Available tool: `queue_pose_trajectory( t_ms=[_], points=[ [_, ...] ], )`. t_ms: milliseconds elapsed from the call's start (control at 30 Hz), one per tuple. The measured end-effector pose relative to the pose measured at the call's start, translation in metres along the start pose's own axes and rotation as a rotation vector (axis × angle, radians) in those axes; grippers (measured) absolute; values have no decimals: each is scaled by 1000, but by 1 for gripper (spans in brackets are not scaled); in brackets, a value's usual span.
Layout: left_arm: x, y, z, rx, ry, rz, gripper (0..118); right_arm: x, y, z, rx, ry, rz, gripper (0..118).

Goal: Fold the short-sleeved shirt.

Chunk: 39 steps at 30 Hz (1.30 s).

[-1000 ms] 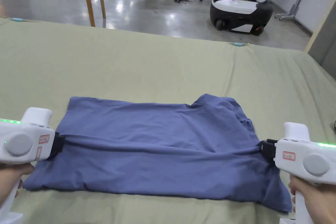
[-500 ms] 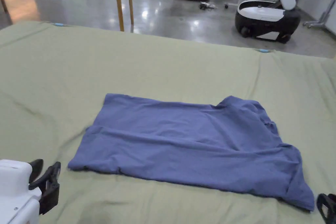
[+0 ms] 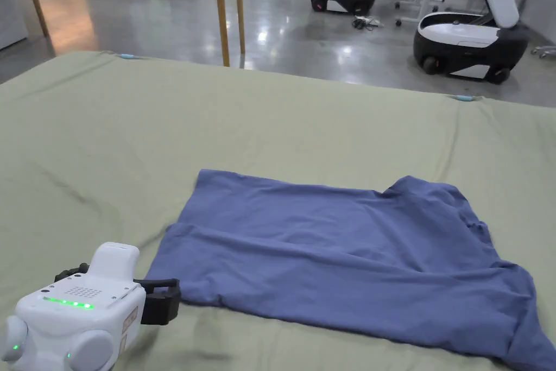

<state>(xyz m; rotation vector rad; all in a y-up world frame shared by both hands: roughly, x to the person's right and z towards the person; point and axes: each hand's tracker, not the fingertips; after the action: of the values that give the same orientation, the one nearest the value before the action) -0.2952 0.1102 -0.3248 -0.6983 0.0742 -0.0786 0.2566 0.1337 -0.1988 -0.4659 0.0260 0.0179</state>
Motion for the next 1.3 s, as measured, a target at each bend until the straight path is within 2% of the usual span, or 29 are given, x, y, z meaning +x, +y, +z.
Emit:
queue_pose_trajectory(
  t_ms=[67, 133, 167, 233, 267, 333, 367, 433, 500, 567, 667, 700, 733, 767, 800, 833, 867, 900, 967, 1133, 1300],
  points=[
    [2, 7, -19, -56, 7, 9, 113, 1, 3, -4, -8, -4, -8, 4],
    [2, 7, -33, -95, 30, 21, 107, 3, 5, -10, -20, -16, -13, 4],
    [5, 8, -37, -116, 34, 25, 94, 5, 7, -15, -31, -24, -15, 4],
    [9, 6, -46, -207, -13, 47, 55, 9, 9, -25, -55, -42, -23, 3],
    [10, 3, -48, -225, -67, 70, 48, 11, 10, -31, -67, -46, -35, 4],
    [17, 8, -36, -156, -33, 9, 18, 18, 12, -46, -90, -58, -62, 6],
    [21, 10, -30, -152, -27, -6, 15, 21, 13, -57, -121, -74, -76, 13],
    [26, 12, -22, -131, -22, 0, 12, 30, 15, -80, -198, -66, -116, 54],
    [28, 20, -14, -126, -25, -3, 12, 36, 14, -101, -226, -28, -128, 69],
    [31, 21, -7, -108, -31, 2, 12, 38, 14, -120, -256, -18, -108, 91],
    [28, 27, -7, -98, -28, 1, 12, 37, 12, -146, -316, -30, -68, 91],
    [29, 27, -6, -97, -29, 3, 12, 38, 10, -150, -368, -5, -79, 90],
    [25, 29, -11, -97, -30, 5, 11, 39, 10, -156, -403, 17, -84, 81],
    [25, 29, -12, -102, -31, 5, 10, 39, 11, -157, -406, 31, -83, 57],
    [25, 29, -12, -104, -33, 6, 10, 40, 13, -156, -388, 36, -82, 44],
    [25, 30, -11, -104, -35, 7, 10, 41, 18, -147, -354, 67, -89, 24],
    [20, 32, -12, -108, -38, 7, 9, 43, 25, -142, -337, 66, -89, 10],
    [19, 34, -7, -102, -42, 6, 9, 43, 34, -134, -291, 54, -101, 10],
    [15, 43, 8, -69, -58, 23, 8, 46, 57, -111, -234, 93, -121, 10],
    [7, 65, 64, 29, -71, 6, 8, 45, 104, -48, -131, 101, -105, 10],
    [-9, 54, 119, 45, -104, 34, 8, 42, 99, 4, -125, 108, -75, 10]
  ],
)
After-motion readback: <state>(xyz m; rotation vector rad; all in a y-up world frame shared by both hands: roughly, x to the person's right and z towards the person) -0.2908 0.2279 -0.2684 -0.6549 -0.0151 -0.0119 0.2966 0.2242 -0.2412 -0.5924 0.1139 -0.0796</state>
